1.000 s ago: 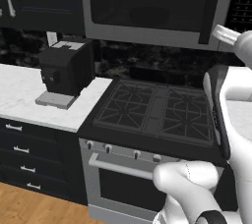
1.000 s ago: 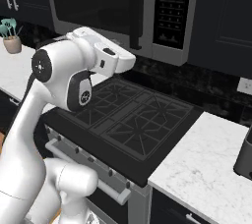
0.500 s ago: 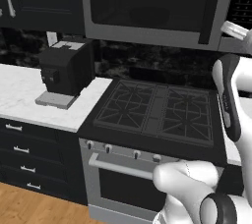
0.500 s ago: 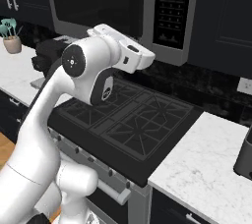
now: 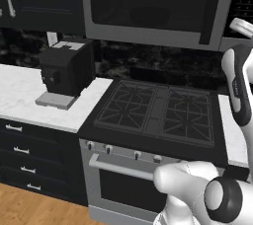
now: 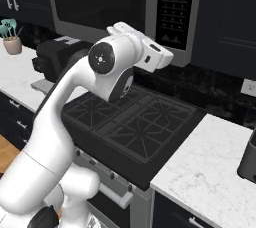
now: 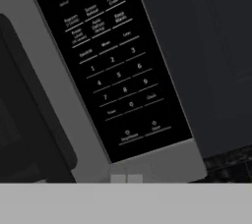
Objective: Pick the eggplant from the sink and place it in the bowl. Then pick the bowl and place it in the microwave. Then close the microwave door and press the start button.
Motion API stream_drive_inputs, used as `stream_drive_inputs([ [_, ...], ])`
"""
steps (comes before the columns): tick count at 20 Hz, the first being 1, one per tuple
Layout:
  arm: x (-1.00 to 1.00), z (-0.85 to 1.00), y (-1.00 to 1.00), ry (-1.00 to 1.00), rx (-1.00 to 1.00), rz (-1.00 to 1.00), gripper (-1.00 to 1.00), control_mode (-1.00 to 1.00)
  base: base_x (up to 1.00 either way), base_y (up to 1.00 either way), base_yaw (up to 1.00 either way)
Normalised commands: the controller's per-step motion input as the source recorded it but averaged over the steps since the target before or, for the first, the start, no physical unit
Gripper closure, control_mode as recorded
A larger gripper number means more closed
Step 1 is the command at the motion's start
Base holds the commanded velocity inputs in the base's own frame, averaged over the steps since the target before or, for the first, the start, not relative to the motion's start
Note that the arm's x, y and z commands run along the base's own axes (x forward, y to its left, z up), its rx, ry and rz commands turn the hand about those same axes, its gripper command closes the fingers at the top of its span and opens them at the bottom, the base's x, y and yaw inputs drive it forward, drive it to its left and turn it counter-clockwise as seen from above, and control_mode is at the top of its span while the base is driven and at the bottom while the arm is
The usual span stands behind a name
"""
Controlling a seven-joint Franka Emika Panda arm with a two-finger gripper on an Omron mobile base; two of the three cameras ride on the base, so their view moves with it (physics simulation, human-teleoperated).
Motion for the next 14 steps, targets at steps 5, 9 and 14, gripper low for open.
stream_drive_inputs([
  [5, 0.28, 0.00, -0.30, 0.00, 0.03, 0.00, 1.00, -1.00, 0.00, 0.00, 0.00],
  [9, 0.30, 0.00, -0.07, 0.03, 0.00, 0.00, 1.00, -1.00, 0.00, 0.00, 0.00],
  [14, 0.22, 0.00, -0.17, 0.02, 0.00, 0.00, 1.00, -1.00, 0.00, 0.00, 0.00],
])
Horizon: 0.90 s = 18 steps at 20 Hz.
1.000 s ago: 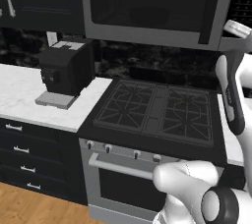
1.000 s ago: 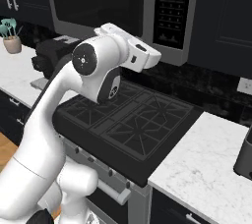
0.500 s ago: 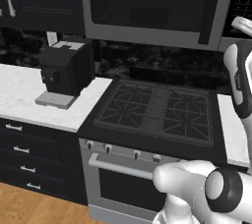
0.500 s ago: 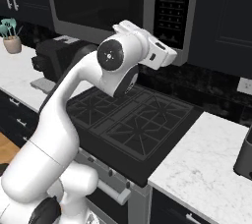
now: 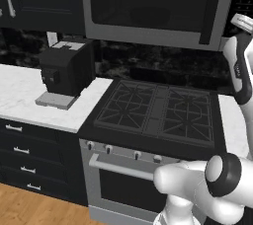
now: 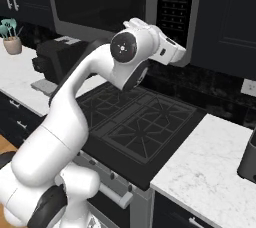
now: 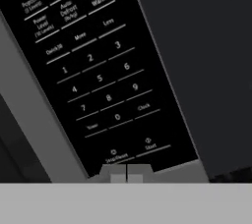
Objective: Pick the eggplant from the sink and place it in the bowl. Then pick the bowl and place it in the microwave. Then close the microwave door and press the start button.
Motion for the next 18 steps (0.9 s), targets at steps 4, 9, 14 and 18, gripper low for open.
stream_drive_inputs([
  [4, 0.01, 0.00, -0.27, 0.00, 0.01, 0.00, 1.00, -1.00, 0.00, 0.00, 0.00],
  [9, 0.09, -0.02, -0.05, 0.00, 0.00, 0.00, 1.00, -1.00, 0.00, 0.00, 0.00],
  [14, 0.19, -0.04, -0.16, 0.02, 0.00, 0.00, 1.00, -1.00, 0.00, 0.00, 0.00],
  [18, 0.13, -0.08, -0.08, 0.03, 0.00, 0.00, 1.00, -1.00, 0.00, 0.00, 0.00],
])
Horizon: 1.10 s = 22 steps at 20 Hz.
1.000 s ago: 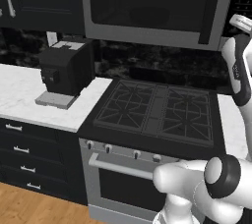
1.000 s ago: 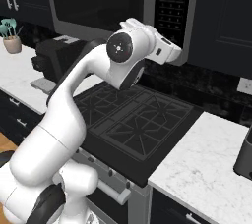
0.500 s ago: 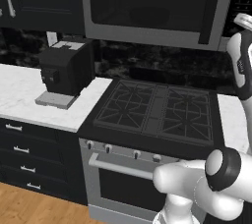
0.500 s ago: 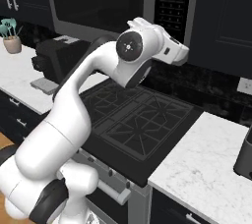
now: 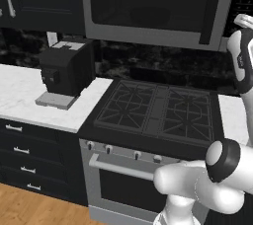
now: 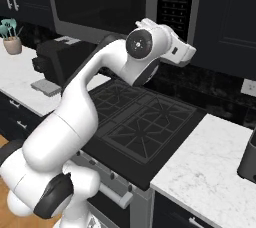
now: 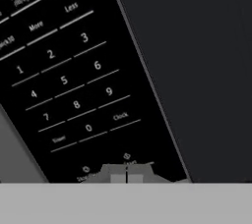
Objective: Pick the eggplant from the sink and place it in the bowl. Then pick the bowl and place it in the microwave. Then close the microwave door and press the start button.
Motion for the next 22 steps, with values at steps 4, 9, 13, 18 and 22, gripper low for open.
stream_drive_inputs([
  [4, 0.21, -0.10, 0.00, 0.06, 0.00, 0.00, 1.00, -1.00, 0.00, 0.00, 0.00],
  [9, 0.29, 0.00, -0.05, 0.01, 0.00, 0.00, 1.00, -1.00, 0.00, 0.00, 0.00],
  [13, 0.59, 0.00, -0.32, 0.02, 0.03, 0.02, 1.00, -1.00, 0.00, 0.00, 0.00],
  [18, 0.99, -0.18, -0.50, 0.07, 0.07, 0.11, 1.00, -1.00, 0.00, 0.00, 0.00],
  [22, 0.66, -0.74, -0.32, 0.11, 0.00, 0.13, 1.00, -1.00, 0.00, 0.00, 0.00],
])
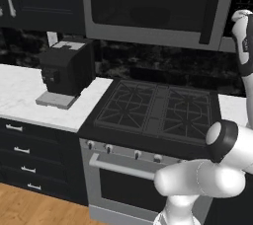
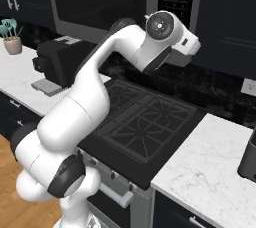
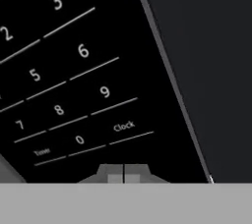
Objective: Pick the eggplant from the sink and place it in the bowl. Then pick the bowl and place it in the microwave. Then close the microwave door and press the start button.
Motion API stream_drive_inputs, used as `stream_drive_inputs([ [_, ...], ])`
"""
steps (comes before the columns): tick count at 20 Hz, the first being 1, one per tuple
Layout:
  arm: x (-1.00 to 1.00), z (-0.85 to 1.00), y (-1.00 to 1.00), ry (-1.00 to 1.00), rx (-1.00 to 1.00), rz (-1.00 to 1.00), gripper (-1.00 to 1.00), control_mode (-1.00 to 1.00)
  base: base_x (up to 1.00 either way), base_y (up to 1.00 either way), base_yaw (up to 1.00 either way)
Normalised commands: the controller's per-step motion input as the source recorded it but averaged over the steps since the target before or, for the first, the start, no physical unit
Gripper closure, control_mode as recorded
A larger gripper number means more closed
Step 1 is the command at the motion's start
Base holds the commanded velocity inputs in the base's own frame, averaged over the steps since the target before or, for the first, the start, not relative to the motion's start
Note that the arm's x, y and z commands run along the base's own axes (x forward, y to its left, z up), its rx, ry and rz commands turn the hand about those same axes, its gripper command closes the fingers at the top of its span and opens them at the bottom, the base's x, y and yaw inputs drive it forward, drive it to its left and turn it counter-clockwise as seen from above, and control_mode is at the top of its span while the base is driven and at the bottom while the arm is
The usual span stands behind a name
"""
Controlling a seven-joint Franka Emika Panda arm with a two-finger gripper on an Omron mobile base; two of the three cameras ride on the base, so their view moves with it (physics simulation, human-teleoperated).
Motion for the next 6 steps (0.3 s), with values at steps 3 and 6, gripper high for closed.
stream_drive_inputs([
  [3, 0.23, -0.56, -0.28, -0.03, 0.00, 0.12, 1.00, -1.00, 0.00, 0.00, 0.00],
  [6, 0.00, -0.30, 0.00, -0.14, 0.00, 0.02, 1.00, -1.00, 0.00, 0.00, 0.00],
])
